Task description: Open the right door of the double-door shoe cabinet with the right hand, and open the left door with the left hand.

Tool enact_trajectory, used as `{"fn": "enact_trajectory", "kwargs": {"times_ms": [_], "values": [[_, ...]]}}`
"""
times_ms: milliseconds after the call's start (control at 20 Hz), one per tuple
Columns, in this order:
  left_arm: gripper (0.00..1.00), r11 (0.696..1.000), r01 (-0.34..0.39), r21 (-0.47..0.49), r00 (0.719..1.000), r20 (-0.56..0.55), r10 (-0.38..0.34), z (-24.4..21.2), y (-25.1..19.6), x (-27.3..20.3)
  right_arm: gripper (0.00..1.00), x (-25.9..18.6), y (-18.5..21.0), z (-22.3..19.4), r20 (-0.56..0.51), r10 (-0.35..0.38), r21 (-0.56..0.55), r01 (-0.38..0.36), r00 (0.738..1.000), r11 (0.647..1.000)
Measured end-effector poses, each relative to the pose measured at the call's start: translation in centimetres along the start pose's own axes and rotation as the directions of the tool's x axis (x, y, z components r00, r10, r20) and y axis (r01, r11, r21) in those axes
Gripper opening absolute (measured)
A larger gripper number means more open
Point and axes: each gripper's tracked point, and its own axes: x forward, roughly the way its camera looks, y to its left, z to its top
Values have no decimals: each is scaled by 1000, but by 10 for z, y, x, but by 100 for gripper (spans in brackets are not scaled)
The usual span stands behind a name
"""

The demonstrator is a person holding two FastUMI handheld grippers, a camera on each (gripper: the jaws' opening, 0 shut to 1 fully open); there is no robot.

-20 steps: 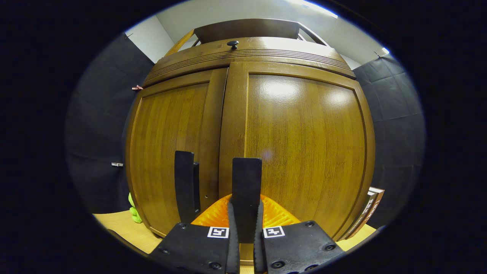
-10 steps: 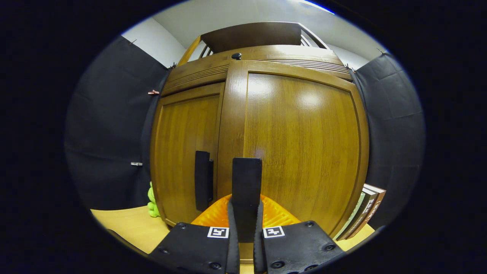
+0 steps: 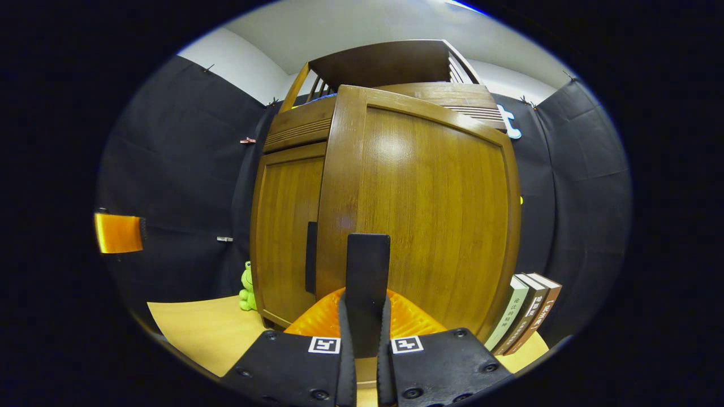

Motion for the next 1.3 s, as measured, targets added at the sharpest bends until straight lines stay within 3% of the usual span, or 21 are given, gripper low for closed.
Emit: {"fn": "enact_trajectory", "kwargs": {"times_ms": [100,150,300,350,400,550,600,750,850,900,950,1300], "values": [[87,1000,27,3,1000,2,-27,-3,-15,4,22,-15,-6,2,-5,8,-1,-8,1000,1000],[87,999,42,3,999,1,-42,-4,-22,5,18,-22,-9,3,-5,8,-3,-8,1000,1000],[87,997,79,7,997,-5,-79,-7,-41,9,18,-45,-21,7,-3,-2,-5,2,1000,1000],[92,996,91,7,996,-8,-91,-8,-47,10,18,-51,-24,8,-1,-8,-5,8,1000,1000],[87,995,104,7,995,-11,-104,-11,-53,12,18,-56,-28,9,-1,-12,-6,12,1000,1000],[87,990,142,5,990,-20,-142,-15,-72,17,18,-69,-40,11,-5,-23,-5,23,1000,1000],[92,988,156,1,988,-21,-156,-17,-78,18,18,-72,-43,11,-5,-27,-7,26,1000,1000],[87,981,193,-13,981,-28,-193,-19,-94,20,18,-81,-55,12,-4,-44,-24,44,999,999],[87,979,201,-13,979,-28,-202,-19,-101,23,22,-89,-65,13,-7,-65,-25,65,998,998],[87,979,204,-15,979,-25,-204,-20,-103,24,13,-93,-71,12,-10,-77,-24,77,997,997],[87,978,209,-19,977,-25,-210,-20,-107,25,17,-96,-76,12,-12,-88,-24,88,996,996],[92,971,239,-22,970,-31,-240,-24,-129,25,17,-117,-109,15,-23,-162,-53,160,987,986]]}}
